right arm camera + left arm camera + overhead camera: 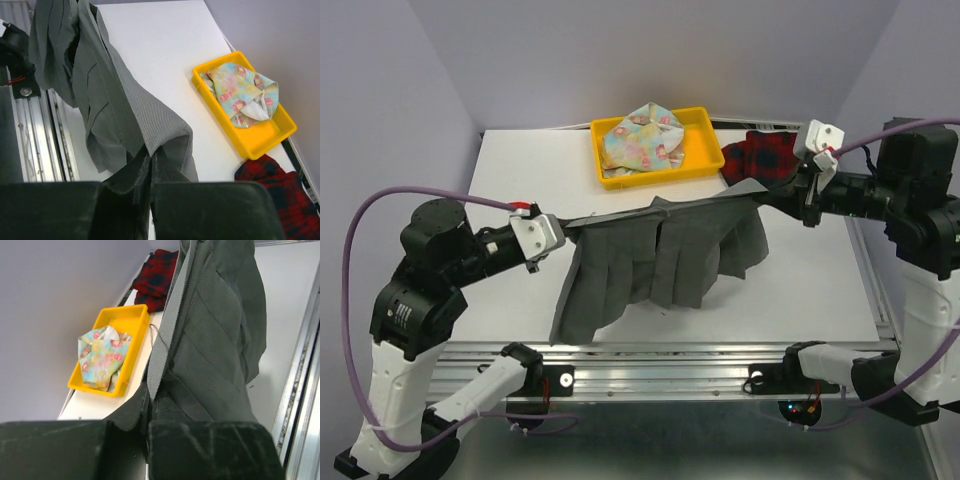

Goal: Fold and stack the skirts
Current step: Flatten the skirt out

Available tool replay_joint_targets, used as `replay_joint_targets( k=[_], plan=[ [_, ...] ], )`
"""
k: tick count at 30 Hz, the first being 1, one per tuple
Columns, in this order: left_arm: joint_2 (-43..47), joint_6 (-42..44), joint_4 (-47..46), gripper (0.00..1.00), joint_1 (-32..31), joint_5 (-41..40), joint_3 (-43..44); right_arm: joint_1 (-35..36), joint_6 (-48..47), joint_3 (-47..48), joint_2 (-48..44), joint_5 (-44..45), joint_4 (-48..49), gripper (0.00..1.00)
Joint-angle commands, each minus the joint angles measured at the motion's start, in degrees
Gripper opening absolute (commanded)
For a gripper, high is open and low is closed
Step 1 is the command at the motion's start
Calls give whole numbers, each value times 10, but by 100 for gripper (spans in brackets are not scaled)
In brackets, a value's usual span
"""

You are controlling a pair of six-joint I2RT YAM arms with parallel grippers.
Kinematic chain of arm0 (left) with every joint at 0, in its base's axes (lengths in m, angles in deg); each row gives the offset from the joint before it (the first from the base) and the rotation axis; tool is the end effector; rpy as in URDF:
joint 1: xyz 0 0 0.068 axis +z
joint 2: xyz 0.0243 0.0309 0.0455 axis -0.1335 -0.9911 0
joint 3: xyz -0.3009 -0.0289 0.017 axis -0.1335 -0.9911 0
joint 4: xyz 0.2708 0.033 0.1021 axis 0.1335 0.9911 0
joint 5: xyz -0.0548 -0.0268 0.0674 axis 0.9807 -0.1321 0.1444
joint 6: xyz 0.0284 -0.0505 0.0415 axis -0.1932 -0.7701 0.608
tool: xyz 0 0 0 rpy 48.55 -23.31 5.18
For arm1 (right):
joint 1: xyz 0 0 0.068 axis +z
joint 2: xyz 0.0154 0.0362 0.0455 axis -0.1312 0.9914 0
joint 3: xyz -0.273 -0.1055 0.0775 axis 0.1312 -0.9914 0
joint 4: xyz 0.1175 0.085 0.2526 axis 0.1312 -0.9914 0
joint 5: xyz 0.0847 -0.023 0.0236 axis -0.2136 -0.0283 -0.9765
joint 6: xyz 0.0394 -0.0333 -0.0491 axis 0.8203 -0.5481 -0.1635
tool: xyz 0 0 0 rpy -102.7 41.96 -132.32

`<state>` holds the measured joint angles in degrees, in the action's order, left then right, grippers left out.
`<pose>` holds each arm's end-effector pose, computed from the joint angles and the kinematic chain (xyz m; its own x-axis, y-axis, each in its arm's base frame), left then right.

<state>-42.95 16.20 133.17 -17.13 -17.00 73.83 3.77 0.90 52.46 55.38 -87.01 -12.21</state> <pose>0.0875 -0.0775 0.5411 0.4517 0.3162 -0.8342 0.7390 0.3912 0.5484 0.1524 0.0738 0.5845 0.1171 -0.4121 -0.9036 -0.8815 0.3760 -0.2857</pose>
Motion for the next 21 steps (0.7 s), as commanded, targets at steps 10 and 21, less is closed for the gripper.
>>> replay_joint_targets(
  k=[10,21],
  plan=[
    [-159,-61,-54,0,33,-90,-154,-45,117,-33,268,129,-4,78],
    [-369,-108,-148,86,147,-174,-98,-45,192,-160,362,101,91,82]
  ],
)
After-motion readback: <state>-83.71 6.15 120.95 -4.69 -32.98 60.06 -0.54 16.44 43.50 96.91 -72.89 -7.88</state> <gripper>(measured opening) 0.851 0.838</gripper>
